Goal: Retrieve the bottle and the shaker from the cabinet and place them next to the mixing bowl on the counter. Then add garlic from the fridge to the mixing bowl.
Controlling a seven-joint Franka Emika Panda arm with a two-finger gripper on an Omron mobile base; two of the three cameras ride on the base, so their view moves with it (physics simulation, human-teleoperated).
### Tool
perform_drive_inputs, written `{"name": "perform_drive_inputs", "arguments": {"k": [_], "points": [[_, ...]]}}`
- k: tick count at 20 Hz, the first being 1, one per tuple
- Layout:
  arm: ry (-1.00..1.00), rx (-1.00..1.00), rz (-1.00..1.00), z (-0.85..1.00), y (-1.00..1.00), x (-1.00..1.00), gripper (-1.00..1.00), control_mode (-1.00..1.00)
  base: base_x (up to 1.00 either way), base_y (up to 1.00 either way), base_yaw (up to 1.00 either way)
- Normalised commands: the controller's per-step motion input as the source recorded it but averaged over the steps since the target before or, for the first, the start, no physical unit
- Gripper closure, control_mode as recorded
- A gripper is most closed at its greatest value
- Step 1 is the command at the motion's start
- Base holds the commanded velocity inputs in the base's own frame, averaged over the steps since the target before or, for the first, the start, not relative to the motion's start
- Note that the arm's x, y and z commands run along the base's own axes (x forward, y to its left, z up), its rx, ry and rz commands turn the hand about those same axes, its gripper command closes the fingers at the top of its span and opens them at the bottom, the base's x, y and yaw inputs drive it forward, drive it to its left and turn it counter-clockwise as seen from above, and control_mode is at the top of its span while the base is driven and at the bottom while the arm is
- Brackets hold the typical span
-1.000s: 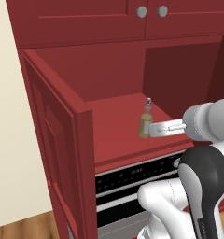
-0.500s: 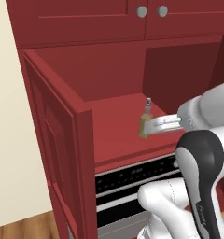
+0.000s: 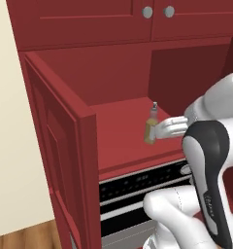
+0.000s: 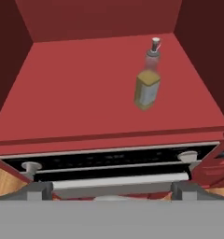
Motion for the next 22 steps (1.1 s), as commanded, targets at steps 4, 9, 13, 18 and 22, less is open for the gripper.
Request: {"name": "perform_drive_inputs", "arguments": {"k": [4,9,13,18,22], "points": [[-0.21,-0.02,-0.04,-0.29,-0.33,0.33,-1.00,-1.00,0.00,0.00,0.00],[-0.04,0.00,-0.10,-0.02,-0.12,0.69,-1.00,-1.00,0.00,0.00,0.00],[0.07,0.00,-0.16,0.09,-0.10,0.62,-1.00,-1.00,0.00,0.00,0.00],[0.11,0.00,-0.07,0.00,-0.11,0.09,-1.00,-1.00,0.00,0.00,0.00],[0.14,0.04,0.04,0.00,-0.13,0.03,-1.00,-1.00,0.00,0.00,0.00]]}}
